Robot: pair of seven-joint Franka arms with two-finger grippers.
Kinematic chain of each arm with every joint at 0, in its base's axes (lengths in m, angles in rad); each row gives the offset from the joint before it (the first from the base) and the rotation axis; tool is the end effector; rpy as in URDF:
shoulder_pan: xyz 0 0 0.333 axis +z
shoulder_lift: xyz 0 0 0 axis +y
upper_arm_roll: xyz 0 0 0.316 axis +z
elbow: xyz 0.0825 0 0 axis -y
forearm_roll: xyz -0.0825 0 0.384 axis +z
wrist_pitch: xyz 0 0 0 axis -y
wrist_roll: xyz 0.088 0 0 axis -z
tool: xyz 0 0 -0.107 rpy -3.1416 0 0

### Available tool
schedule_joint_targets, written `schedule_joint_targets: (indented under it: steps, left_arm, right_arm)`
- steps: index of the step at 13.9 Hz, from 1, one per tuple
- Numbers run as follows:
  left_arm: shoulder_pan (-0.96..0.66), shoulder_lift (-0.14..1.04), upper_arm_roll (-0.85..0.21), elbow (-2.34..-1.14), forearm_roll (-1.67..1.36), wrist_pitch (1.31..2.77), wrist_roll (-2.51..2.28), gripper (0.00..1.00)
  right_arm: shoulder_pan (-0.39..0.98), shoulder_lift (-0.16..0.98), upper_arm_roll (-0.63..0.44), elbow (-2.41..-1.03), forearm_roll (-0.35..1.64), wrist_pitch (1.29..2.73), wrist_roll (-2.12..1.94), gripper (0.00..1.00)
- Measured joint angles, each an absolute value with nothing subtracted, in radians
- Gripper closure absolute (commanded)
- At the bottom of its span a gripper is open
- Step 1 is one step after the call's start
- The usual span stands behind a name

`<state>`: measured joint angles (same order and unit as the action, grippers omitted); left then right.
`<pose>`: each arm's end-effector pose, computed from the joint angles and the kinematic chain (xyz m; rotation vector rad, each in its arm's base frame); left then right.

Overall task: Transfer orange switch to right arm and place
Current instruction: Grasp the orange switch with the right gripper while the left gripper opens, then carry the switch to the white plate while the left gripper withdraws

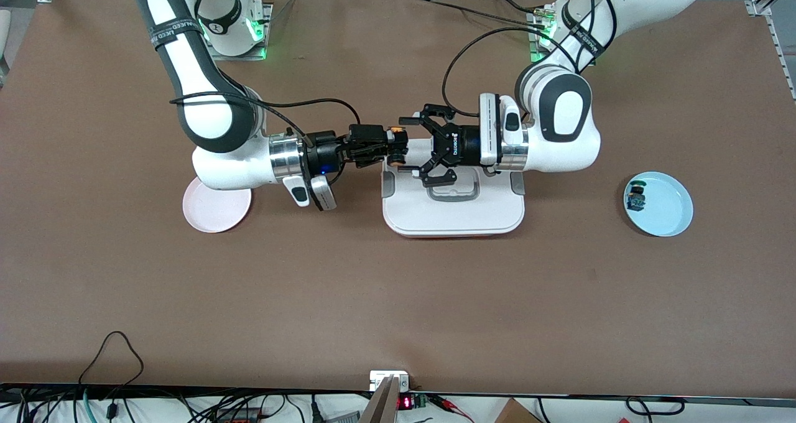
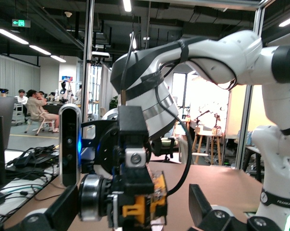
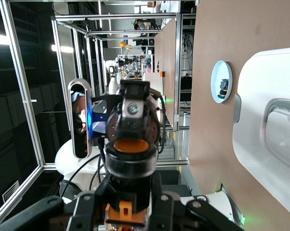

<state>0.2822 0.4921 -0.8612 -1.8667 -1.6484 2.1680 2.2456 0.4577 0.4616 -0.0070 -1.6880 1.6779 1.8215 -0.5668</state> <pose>0.5533 -0.3414 0.3794 1.2220 -1.1222 1.1583 0.5759 0.3698 0.3841 -1.6195 -0.1343 0.1553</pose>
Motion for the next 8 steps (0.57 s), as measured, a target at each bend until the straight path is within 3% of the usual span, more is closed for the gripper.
schedule_joint_targets:
  steps: [4, 8]
  left_arm:
    - [0.303, 0.492, -0.861, -1.859, -1.642, 2.131, 2.206, 0.0]
    - [0.35, 0.481, -0.861, -1.827, -1.411, 2.096, 2.03, 0.0]
  right_arm:
    - [0.455, 0.46, -0.015, -1.688, 1.669, 1.821, -0.576, 1.0]
    - [0.428, 0.449, -0.017, -1.688, 1.66, 1.8, -0.577, 1.0]
